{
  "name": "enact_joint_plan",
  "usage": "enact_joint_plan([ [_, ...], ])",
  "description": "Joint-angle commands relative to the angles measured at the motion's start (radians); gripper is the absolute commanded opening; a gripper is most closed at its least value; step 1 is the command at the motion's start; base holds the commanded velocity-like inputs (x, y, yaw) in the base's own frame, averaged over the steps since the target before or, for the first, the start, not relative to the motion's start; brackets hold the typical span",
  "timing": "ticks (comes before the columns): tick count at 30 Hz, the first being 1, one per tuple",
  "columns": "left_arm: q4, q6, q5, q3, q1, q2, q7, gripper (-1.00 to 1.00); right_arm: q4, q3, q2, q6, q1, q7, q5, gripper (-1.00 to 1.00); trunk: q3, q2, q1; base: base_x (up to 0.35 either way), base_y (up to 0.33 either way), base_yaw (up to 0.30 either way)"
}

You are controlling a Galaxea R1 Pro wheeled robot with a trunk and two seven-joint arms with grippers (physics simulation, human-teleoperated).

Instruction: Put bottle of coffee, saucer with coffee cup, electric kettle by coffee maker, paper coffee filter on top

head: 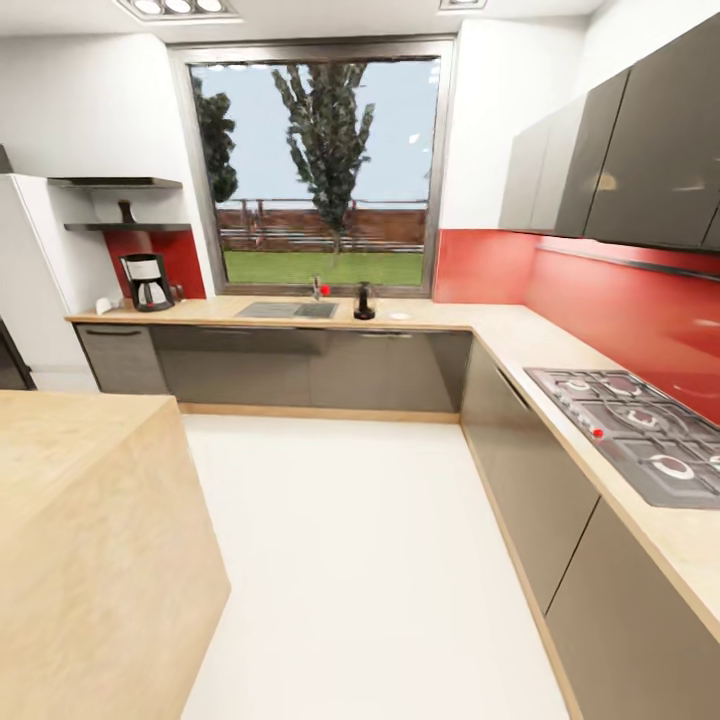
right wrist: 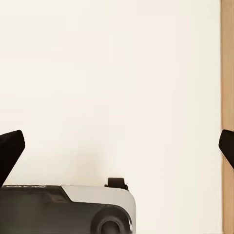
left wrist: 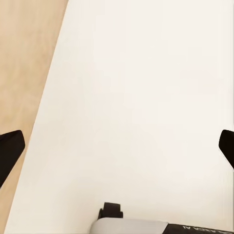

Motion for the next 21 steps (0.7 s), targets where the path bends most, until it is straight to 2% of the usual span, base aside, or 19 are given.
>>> enact_joint_plan([
  [1,0.0,-0.003,0.008,-0.001,-0.001,0.0,0.0,1.0,0.001,0.0,0.0,-0.003,-0.001,0.0,0.001,1.0,-0.002,-0.002,0.001,0.336,-0.096,0.0],
  [12,0.001,-0.003,0.008,-0.001,-0.001,0.001,0.0,1.0,0.001,0.0,0.0,-0.003,-0.001,0.0,0.001,1.0,-0.002,-0.002,0.001,0.336,-0.093,0.0],
  [21,0.0,-0.003,0.008,-0.001,-0.001,0.001,0.0,1.0,0.001,0.0,0.0,-0.003,-0.001,0.0,0.001,1.0,-0.002,-0.002,0.001,0.336,-0.018,0.0],
])
